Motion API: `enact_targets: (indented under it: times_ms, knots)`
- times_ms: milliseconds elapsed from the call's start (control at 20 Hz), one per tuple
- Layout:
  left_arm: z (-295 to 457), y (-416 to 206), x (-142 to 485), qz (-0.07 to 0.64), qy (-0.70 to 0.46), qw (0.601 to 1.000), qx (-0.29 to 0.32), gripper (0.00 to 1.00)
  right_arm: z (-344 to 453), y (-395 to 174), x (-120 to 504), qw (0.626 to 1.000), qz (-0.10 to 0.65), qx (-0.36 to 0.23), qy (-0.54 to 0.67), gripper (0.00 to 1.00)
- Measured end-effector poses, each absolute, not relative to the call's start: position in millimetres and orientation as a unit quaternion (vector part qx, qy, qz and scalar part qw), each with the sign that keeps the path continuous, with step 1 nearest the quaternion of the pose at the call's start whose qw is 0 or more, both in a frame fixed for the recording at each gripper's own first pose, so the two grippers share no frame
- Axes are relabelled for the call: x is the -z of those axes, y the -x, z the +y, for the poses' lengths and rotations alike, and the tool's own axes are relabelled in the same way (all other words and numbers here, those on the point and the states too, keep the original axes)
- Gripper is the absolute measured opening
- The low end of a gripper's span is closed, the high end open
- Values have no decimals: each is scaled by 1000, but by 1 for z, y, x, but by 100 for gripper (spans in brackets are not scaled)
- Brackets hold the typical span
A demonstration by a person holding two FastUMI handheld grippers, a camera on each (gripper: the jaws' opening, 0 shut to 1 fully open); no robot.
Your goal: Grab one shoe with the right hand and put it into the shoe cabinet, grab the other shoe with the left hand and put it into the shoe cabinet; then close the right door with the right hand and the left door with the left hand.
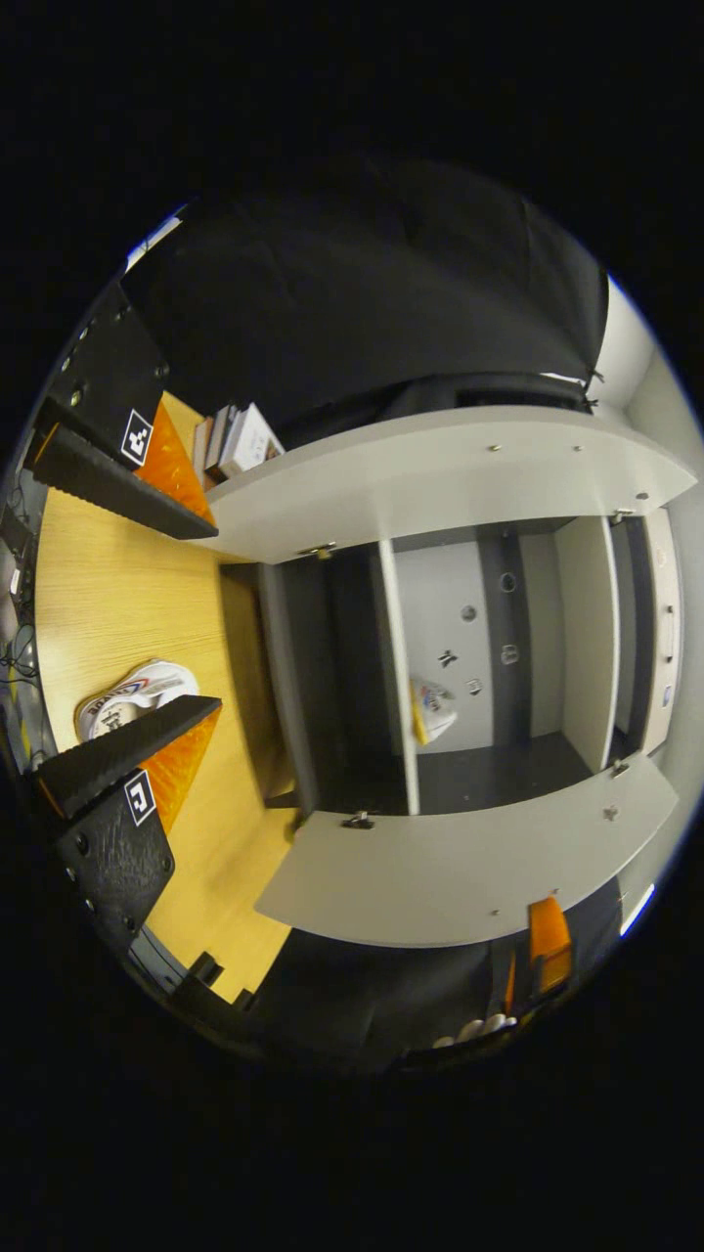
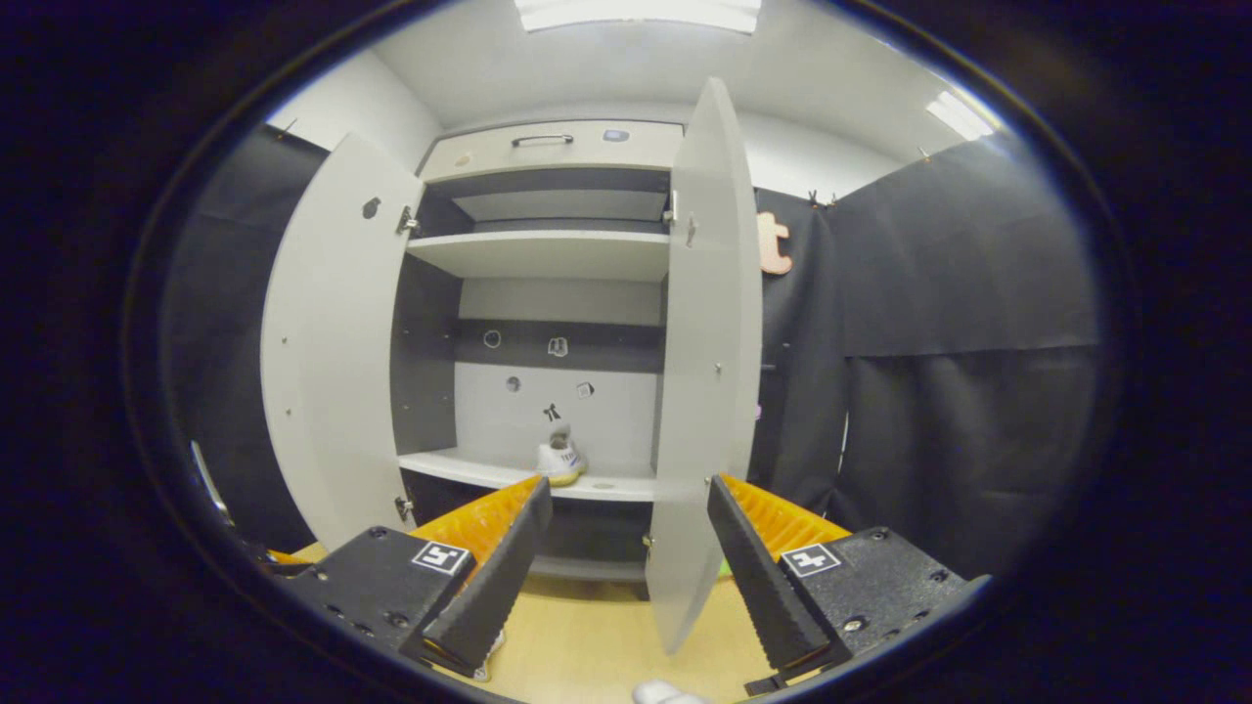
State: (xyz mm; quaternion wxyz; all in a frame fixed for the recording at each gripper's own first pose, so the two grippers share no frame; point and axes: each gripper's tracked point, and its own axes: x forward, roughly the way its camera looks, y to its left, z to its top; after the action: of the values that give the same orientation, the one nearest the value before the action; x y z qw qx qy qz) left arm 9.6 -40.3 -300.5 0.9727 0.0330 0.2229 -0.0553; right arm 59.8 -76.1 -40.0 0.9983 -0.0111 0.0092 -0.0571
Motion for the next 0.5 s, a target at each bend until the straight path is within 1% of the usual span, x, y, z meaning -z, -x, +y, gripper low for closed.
enact_targets:
  times_ms: [200,350,500]
  knots:
    - [-62,-3,384,296,-36,951,79,97,-94,-41,47,996,33,86,13,100]
    - [-78,-4,425,326,-54,939,98,97,-105,-32,48,993,44,105,22,100]
    - [-87,-16,455,343,-73,930,114,97,-108,-27,52,992,57,110,16,100]
